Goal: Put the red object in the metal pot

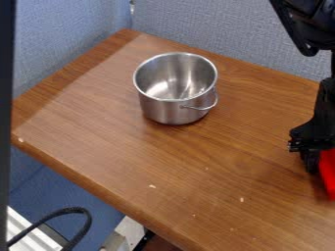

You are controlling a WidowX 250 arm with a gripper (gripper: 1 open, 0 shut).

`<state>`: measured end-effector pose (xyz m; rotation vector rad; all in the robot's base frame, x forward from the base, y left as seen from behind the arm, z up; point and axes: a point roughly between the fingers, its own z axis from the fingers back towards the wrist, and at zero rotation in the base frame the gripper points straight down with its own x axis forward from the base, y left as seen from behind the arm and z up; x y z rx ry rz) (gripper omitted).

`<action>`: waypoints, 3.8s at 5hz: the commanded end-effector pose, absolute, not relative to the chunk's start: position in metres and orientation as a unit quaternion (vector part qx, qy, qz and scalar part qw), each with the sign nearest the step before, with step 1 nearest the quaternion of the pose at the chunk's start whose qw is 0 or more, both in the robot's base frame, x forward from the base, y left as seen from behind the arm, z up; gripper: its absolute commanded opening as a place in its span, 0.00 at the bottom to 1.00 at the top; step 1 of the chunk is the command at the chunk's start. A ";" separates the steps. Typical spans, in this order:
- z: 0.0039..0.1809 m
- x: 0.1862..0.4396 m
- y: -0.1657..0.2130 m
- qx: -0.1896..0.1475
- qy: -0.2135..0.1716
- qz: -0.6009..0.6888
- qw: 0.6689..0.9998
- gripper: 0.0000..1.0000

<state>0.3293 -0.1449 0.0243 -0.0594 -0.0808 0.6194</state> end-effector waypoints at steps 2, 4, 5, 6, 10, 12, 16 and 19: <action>0.049 0.338 -0.133 -0.036 -0.078 0.324 0.942 0.00; 0.054 0.339 -0.128 -0.028 -0.091 0.348 0.933 0.00; 0.056 0.339 -0.125 -0.025 -0.095 0.360 0.928 0.00; 0.058 0.339 -0.122 -0.023 -0.097 0.371 0.923 0.00; 0.074 0.330 -0.106 0.016 -0.129 0.319 0.939 0.00; 0.078 0.328 -0.102 0.028 -0.138 0.287 0.948 0.00; 0.085 0.324 -0.088 0.039 -0.130 0.229 0.964 0.00; 0.089 0.322 -0.081 0.046 -0.119 0.208 0.970 0.00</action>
